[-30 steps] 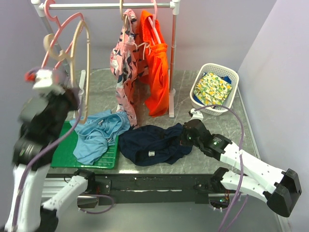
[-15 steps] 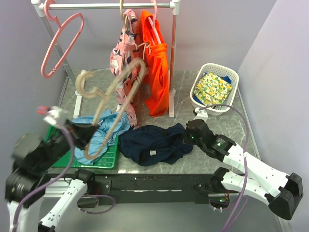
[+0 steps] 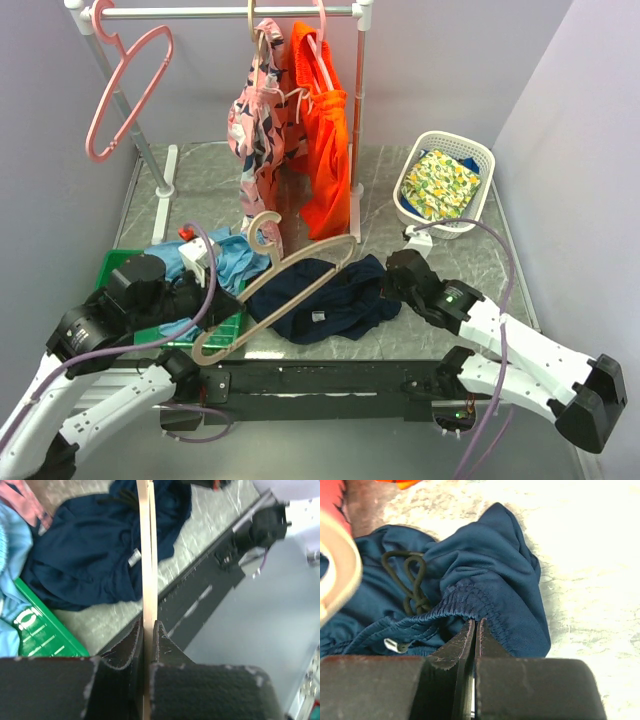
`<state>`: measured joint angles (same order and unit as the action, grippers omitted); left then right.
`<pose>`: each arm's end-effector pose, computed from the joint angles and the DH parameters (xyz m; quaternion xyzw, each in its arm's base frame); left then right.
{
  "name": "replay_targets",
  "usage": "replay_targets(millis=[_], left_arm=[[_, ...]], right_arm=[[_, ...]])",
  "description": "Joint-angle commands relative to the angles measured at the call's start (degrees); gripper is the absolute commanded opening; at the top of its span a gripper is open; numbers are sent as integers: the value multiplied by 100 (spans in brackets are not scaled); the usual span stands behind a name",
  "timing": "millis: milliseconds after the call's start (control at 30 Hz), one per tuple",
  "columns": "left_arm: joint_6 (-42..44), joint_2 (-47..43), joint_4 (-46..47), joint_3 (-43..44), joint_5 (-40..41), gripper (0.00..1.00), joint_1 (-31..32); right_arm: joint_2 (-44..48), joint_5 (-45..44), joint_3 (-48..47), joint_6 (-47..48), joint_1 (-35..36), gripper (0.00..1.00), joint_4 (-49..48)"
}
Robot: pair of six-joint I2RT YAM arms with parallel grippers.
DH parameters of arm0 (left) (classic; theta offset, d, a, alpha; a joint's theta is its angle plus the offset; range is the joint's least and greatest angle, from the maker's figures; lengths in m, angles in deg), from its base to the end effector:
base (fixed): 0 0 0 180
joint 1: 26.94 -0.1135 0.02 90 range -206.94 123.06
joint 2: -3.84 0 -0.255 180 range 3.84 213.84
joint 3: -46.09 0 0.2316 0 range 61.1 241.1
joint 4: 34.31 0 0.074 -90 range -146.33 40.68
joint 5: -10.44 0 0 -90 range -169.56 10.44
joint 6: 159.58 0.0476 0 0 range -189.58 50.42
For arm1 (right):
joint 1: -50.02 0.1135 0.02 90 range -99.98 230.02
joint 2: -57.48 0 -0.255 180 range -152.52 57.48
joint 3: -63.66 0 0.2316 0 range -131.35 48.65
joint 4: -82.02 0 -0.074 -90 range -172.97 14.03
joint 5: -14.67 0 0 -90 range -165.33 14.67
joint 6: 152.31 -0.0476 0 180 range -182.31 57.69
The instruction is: Place the shorts on the hanger
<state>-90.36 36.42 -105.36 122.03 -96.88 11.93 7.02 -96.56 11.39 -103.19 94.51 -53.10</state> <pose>0.0528 -0.0608 0.3543 0.2099 0.8232 -0.3662 0.3796 0.1374 0.1108 0.2366 0.0449 0.9035 0.1411 0.4023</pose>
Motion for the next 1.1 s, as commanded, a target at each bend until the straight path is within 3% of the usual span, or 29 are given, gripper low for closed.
replay_targets(millis=[0, 433, 700, 800, 1067], left_arm=[[-137, -41, -136, 16, 326, 1, 419], [-173, 301, -356, 60, 150, 1, 982], [-225, 820, -813, 824, 818, 1, 1526], [-234, 969, -848, 685, 950, 1, 1562], [-444, 1575, -138, 517, 1204, 1, 2088]], right_arm=[[-227, -259, -273, -60, -2, 0, -227], [-149, -294, -572, -60, -2, 0, -139], [-350, -338, -564, -86, 7, 0, -183], [-307, -241, -494, -8, -2, 0, -323], [-35, -109, -625, 124, 24, 0, -289]])
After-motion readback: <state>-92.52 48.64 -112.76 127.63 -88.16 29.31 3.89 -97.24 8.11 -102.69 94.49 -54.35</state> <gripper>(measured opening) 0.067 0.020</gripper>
